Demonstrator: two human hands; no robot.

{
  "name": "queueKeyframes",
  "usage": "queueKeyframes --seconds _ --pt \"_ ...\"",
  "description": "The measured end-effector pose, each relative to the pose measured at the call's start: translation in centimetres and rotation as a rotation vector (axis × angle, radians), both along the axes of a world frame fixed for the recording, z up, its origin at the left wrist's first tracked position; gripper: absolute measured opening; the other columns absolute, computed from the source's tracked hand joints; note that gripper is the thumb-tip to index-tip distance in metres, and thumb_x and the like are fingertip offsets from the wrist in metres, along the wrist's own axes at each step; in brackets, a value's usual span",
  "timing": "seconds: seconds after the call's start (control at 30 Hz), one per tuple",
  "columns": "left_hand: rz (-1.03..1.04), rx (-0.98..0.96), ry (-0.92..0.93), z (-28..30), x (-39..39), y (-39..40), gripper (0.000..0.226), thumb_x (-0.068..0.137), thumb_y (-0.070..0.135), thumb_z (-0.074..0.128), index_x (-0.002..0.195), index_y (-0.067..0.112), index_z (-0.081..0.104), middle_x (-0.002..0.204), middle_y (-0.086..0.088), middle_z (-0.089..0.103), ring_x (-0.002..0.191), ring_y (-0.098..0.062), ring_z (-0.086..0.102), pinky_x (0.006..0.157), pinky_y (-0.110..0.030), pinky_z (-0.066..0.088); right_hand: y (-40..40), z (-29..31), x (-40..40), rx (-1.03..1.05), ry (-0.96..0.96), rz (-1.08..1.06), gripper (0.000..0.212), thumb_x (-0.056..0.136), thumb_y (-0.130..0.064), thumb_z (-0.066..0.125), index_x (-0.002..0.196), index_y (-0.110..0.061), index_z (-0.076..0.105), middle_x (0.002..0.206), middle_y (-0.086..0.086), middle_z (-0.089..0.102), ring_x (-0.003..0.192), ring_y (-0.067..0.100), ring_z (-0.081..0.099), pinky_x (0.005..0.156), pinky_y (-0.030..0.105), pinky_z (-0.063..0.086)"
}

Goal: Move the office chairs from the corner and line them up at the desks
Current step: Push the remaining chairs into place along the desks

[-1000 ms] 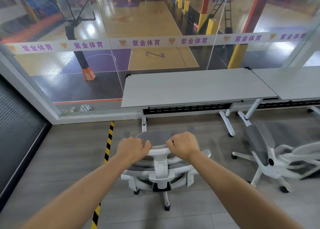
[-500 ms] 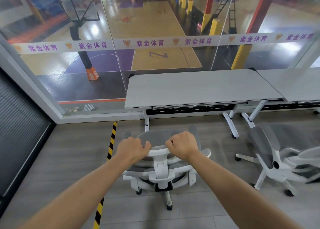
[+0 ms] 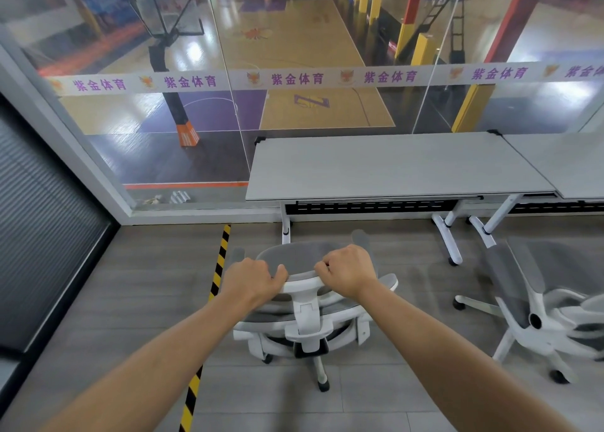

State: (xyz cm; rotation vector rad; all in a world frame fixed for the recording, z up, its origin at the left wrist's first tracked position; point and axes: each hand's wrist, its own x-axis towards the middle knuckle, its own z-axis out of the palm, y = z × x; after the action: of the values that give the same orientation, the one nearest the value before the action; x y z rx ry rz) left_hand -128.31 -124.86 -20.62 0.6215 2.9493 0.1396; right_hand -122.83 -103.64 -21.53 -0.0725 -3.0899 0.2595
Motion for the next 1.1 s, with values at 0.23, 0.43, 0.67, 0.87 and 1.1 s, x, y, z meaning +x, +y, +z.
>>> queueKeyframes --seconds 0.23,0.43,0.67,0.87,1.1 --pt "-0.11 -0.067 0.092 0.3 -1.7 0.2 0.06 0.097 0.05 0.025 0.055 0.014 0.046 0.047 0.002 0.042 0.044 -0.018 0.041 0.044 -0.028 0.031 0.1 0.0 0.0 -0.041 -0.029 -0.022 0.042 0.09 -0.033 0.034 0.051 -0.016 0.04 0.05 0.0 0.042 0.05 0.017 0.033 0.049 0.03 0.019" --pt "-0.095 -0.017 0.067 -0.7 -3.1 -1.1 0.07 0.088 0.058 0.014 0.063 0.011 0.06 0.047 0.004 0.046 0.043 -0.014 0.045 0.043 -0.026 0.039 -1.2 -0.2 -0.6 -0.032 -0.094 -0.039 0.044 0.087 -0.037 0.028 0.05 -0.018 0.042 0.049 -0.001 0.042 0.049 0.019 0.034 0.049 0.029 0.025" --pt "-0.124 -0.023 0.059 -0.6 -3.1 -0.1 0.059 0.095 0.054 0.026 0.061 0.015 0.055 0.048 0.003 0.05 0.045 -0.016 0.053 0.047 -0.03 0.047 -0.3 0.1 0.2 -0.053 -0.1 -0.061 0.039 0.083 -0.037 0.025 0.051 -0.018 0.038 0.05 -0.001 0.036 0.05 0.018 0.029 0.049 0.03 0.02" --pt "-0.152 -0.011 0.07 -0.8 -2.3 0.7 0.056 0.095 0.054 0.027 0.064 0.019 0.057 0.053 0.002 0.056 0.048 -0.013 0.054 0.05 -0.028 0.05 0.5 -0.3 1.1 -0.032 -0.097 -0.081 0.04 0.088 -0.035 0.031 0.052 -0.019 0.039 0.05 -0.001 0.04 0.05 0.018 0.031 0.05 0.03 0.024" --pt "-0.156 -0.018 0.053 -1.0 -2.2 0.5 0.055 0.096 0.054 0.026 0.066 0.022 0.058 0.054 0.003 0.058 0.049 -0.012 0.057 0.051 -0.028 0.053 0.6 0.0 1.6 -0.044 -0.09 -0.041 0.043 0.092 -0.034 0.028 0.054 -0.018 0.039 0.052 0.001 0.042 0.049 0.018 0.031 0.049 0.031 0.024"
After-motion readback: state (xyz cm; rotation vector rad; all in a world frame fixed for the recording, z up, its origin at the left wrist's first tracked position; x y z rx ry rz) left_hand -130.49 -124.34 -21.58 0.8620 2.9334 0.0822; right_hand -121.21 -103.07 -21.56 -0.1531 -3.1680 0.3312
